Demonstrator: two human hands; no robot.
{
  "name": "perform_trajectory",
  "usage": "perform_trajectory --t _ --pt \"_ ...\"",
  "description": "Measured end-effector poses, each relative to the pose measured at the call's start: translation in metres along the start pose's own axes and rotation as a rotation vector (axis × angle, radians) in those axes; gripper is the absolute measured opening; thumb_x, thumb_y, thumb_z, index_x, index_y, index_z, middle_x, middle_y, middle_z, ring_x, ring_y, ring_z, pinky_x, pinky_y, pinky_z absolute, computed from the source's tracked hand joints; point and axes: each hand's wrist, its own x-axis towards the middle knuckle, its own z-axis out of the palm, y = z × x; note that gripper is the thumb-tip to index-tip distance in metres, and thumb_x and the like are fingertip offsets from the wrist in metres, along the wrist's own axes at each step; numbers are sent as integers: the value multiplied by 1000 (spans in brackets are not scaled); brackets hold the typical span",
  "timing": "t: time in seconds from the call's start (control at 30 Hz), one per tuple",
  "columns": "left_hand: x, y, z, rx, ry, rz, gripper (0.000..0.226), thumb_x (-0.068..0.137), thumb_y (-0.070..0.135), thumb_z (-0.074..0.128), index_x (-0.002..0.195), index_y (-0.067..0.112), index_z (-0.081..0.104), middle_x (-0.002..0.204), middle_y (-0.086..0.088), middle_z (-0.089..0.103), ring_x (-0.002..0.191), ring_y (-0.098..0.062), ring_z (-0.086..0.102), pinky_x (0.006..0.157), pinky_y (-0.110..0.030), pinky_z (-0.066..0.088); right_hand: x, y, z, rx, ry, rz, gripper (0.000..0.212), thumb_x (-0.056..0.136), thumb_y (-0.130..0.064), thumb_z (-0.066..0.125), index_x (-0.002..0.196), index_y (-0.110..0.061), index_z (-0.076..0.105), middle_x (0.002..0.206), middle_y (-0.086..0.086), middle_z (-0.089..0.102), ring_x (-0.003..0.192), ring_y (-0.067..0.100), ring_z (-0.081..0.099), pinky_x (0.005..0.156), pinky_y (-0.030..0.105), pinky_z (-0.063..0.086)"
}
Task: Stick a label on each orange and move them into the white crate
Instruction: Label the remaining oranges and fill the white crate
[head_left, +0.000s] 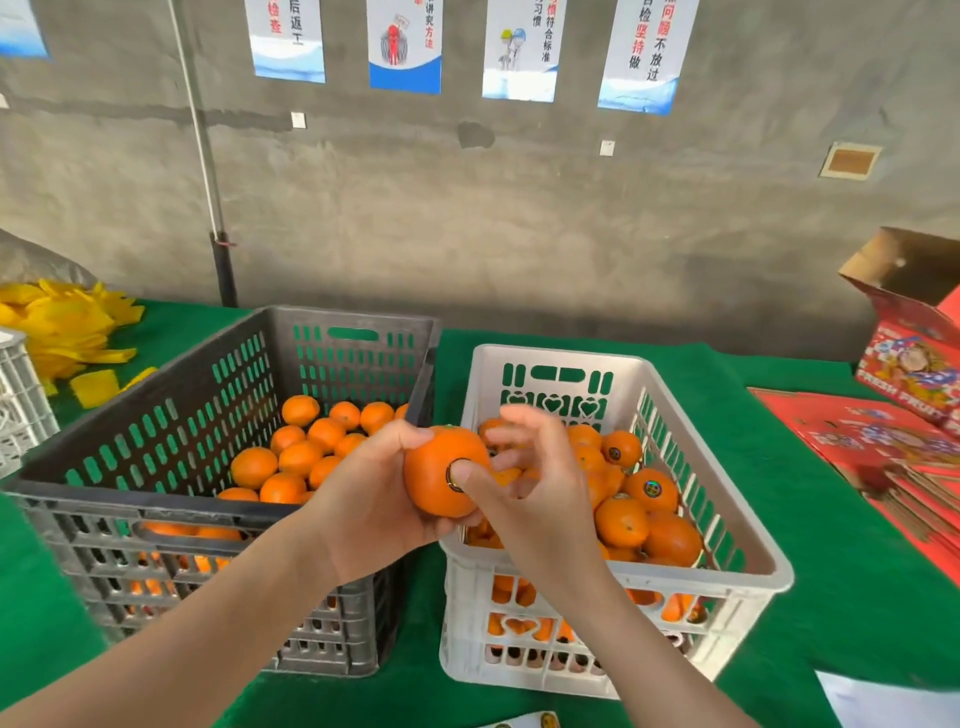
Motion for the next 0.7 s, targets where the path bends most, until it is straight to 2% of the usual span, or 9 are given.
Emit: perform_trajectory --t 0.07,0.13,0.27,0.33,0.37,0.43,0.5,0.6,0.7 --pt "7 -5 6 13 -32 16 38 81 34 49 108 12 64 96 -13 68 74 -23 66 61 -33 49 -2 6 -1 -13 -70 -16 60 69 -62 62 122 -42 40 116 -20 51 106 -5 51 82 20 49" --pt "17 -11 11 4 -72 29 39 84 34 46 101 9 71 99 -16 69 81 -26 68 69 -36 55 -3 15 1 -51 -113 -46 72 69 -56 67 131 -31 40 122 -16 48 112 -1 50 90 23 48" --pt "49 -32 15 42 18 64 49 98 45 32 116 11 62 107 -13 70 94 -23 70 68 -34 58 14 37 -10 -126 -55 -57 67 65 -26 78 115 -47 38 114 -17 48 107 5 51 88 29 50" --pt "66 -50 17 255 148 221 49 96 56 29 112 22 61 104 -6 72 92 -14 70 68 -28 56 31 52 -19 -123 -8 -38 58 66 -30 78 111 -42 45 107 -13 52 100 7 54 83 31 52" --pt "73 -59 17 430 217 327 39 96 55 36 109 25 58 100 -3 70 87 -9 69 68 -24 54 42 62 -24 -148 24 -22 57 65 -34 78 113 -37 47 106 -13 53 98 8 55 82 29 52" --pt "89 -79 11 982 332 475 15 97 35 47 109 29 53 93 5 64 82 -3 63 71 -19 48 71 89 -38 -274 98 45 67 63 -31 80 120 -29 45 111 -12 51 102 9 52 85 25 49" --pt "101 -91 4 1511 336 407 16 97 27 45 106 28 58 90 8 63 81 -7 60 67 -22 43 102 119 -59 -393 150 166 72 65 -14 79 127 -22 42 116 -2 52 109 18 52 90 32 49" --pt "108 -94 1 1641 342 284 15 94 37 47 93 27 58 73 11 57 66 -5 53 53 -20 35 131 169 -95 -629 156 427 70 73 2 67 134 -11 36 128 16 50 118 34 48 93 40 46" --pt "111 -93 2 1647 367 229 11 92 40 51 89 30 52 74 11 54 69 -6 52 55 -21 38 134 207 -115 -749 125 607 73 76 1 64 139 -7 27 138 21 41 126 39 40 102 48 41"
